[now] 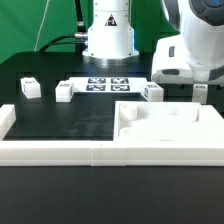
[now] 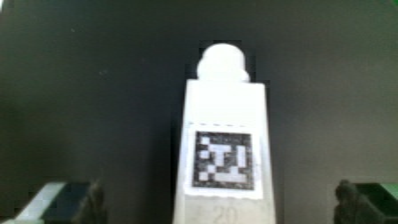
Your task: Assemble one leg
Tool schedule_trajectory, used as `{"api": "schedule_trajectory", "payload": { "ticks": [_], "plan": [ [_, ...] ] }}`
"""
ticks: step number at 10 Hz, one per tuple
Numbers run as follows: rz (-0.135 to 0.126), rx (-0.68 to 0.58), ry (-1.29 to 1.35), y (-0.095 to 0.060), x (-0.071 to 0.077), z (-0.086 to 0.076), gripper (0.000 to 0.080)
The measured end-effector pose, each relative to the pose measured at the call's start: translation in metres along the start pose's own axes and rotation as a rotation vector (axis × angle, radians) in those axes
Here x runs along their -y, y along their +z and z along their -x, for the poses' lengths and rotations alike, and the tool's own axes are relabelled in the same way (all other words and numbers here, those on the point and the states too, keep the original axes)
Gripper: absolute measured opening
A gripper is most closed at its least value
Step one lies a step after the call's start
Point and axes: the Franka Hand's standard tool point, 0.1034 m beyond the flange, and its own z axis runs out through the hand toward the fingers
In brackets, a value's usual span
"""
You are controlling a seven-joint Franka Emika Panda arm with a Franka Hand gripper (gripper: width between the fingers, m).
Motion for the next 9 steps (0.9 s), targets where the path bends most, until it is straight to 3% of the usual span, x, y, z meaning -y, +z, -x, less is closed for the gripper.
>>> {"api": "schedule_trajectory", "payload": {
  "ticks": [4, 6, 7, 8, 9],
  "plan": [
    [0.006, 0.008, 0.01, 0.0084, -0.0013, 0.0023, 0.0649],
    [0.007, 0.008, 0.011, 0.0086, -0.0013, 0.0023, 0.0406],
    [0.007, 0.008, 0.011, 0.0086, -0.0013, 0.0023, 0.0406],
    [0.007, 0.008, 0.011, 0.0086, -0.0013, 0.0022, 0.0288],
    [0.007, 0.008, 0.011, 0.0086, -0.0013, 0.0022, 0.0288]
  ]
}}
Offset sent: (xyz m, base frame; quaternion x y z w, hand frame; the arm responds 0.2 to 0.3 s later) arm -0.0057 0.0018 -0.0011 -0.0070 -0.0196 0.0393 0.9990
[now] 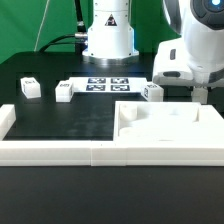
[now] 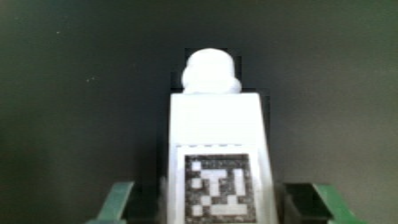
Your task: Assemble one leg
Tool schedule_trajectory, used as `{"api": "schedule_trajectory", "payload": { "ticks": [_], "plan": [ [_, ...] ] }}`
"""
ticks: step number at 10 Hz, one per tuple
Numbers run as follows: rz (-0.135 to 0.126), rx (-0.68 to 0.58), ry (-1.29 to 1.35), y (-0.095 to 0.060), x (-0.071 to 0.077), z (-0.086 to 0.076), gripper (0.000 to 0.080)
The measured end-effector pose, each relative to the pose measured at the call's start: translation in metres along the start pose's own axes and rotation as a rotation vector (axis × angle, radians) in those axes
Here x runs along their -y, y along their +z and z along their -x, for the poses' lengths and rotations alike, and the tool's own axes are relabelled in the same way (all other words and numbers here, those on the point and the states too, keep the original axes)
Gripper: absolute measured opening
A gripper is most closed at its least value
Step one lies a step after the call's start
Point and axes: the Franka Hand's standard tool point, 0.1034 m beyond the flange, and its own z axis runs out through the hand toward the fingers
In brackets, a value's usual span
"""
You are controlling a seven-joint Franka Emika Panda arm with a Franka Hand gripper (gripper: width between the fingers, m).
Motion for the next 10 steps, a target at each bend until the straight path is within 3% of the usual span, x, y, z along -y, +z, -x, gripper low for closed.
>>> {"api": "schedule_trajectory", "payload": {
  "ticks": [5, 6, 8, 9, 10],
  "plan": [
    [-0.001, 0.0, -0.008, -0.003, -0.002, 0.0, 0.0288],
    [-0.009, -0.01, -0.014, -0.016, -0.01, 0.002, 0.0288],
    [-0.018, -0.01, -0.01, -0.052, -0.018, 0.023, 0.0289],
    [-0.039, -0.011, 0.001, -0.061, -0.02, 0.027, 0.029],
    [-0.041, -0.03, 0.001, -0.066, -0.021, 0.028, 0.029]
  ]
}}
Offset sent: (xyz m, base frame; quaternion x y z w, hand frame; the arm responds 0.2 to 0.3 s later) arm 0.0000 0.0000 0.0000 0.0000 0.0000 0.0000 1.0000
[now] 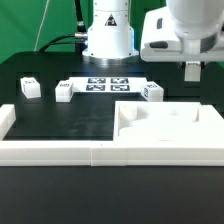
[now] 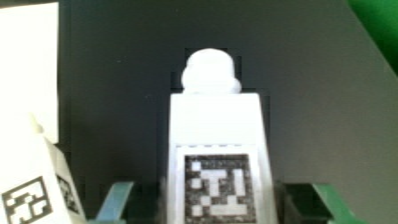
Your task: Assemble one leg
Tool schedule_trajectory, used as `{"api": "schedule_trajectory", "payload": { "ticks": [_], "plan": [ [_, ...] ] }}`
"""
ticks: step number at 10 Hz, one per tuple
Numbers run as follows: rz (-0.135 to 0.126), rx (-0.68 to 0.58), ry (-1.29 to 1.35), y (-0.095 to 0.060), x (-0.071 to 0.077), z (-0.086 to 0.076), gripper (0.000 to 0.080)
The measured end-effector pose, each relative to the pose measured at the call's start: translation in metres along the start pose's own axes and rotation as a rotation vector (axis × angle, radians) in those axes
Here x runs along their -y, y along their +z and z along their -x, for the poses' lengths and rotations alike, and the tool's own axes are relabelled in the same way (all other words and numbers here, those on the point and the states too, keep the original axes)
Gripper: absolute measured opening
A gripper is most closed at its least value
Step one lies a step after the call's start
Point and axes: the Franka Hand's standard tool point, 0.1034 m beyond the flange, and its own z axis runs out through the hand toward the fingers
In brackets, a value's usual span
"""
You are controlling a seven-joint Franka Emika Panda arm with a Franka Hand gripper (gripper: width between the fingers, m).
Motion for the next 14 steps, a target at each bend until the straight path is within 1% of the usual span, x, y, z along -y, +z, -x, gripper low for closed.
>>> {"api": "schedule_trajectory", "payload": {
  "ticks": [2, 3, 4, 5, 6, 7, 8, 9, 10, 11, 12, 13, 14],
  "plan": [
    [0.002, 0.0, 0.0, 0.003, 0.0, 0.0, 0.029],
    [-0.011, -0.093, -0.004, -0.002, 0.005, -0.009, 0.029],
    [-0.017, -0.186, -0.009, -0.003, 0.007, -0.009, 0.029],
    [-0.017, -0.229, -0.01, -0.001, 0.005, -0.008, 0.029],
    [-0.02, -0.335, -0.027, -0.003, 0.002, -0.024, 0.029],
    [-0.021, -0.405, -0.034, -0.009, 0.001, -0.025, 0.029],
    [-0.018, -0.482, -0.051, -0.023, 0.001, -0.02, 0.029],
    [-0.038, -0.626, -0.064, -0.038, 0.001, -0.021, 0.029],
    [-0.036, -0.663, -0.068, -0.039, -0.005, -0.014, 0.029],
    [-0.053, -0.761, -0.075, -0.05, -0.005, -0.015, 0.029],
    [-0.064, -0.851, -0.085, -0.056, -0.007, -0.012, 0.029],
    [-0.072, -0.904, -0.088, -0.056, -0.008, -0.009, 0.029],
    [-0.104, -1.012, -0.089, -0.059, -0.002, -0.009, 0.029]
  ]
}}
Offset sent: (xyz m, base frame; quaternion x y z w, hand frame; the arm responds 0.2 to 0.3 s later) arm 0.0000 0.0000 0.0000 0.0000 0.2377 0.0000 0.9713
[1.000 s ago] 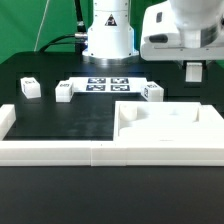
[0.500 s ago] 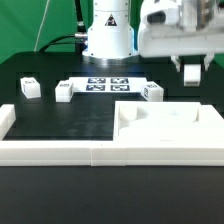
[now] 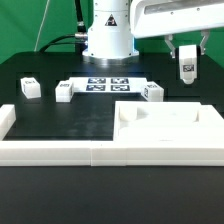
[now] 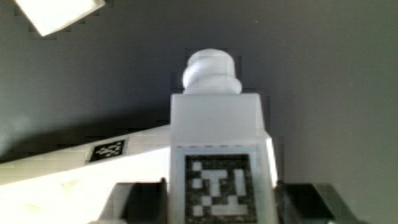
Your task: Assemble one leg
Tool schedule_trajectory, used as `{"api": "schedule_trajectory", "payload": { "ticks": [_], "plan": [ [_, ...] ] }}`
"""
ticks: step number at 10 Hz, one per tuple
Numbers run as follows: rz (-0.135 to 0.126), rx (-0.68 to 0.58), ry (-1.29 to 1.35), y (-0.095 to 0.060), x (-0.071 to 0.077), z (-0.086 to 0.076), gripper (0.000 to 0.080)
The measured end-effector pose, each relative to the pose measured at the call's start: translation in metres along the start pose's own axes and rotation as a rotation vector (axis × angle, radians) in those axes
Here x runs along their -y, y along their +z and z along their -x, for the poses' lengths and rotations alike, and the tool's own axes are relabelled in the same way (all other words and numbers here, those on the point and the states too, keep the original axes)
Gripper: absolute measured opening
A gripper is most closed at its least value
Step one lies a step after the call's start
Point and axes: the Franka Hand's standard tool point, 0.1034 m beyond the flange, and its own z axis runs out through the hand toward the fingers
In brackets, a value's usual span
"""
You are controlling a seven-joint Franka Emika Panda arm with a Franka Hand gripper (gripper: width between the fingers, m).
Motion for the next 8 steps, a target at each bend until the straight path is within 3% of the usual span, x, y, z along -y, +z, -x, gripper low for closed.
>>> {"api": "schedule_trajectory", "payload": {
  "ticks": [2, 4, 6, 8],
  "plan": [
    [-0.02, -0.085, -0.047, 0.003, 0.004, 0.007, 0.029],
    [0.001, -0.084, -0.131, 0.002, -0.01, -0.011, 0.029],
    [0.008, -0.102, -0.202, -0.001, -0.011, -0.021, 0.029],
    [0.008, -0.1, -0.199, 0.0, -0.012, -0.02, 0.029]
  ]
}}
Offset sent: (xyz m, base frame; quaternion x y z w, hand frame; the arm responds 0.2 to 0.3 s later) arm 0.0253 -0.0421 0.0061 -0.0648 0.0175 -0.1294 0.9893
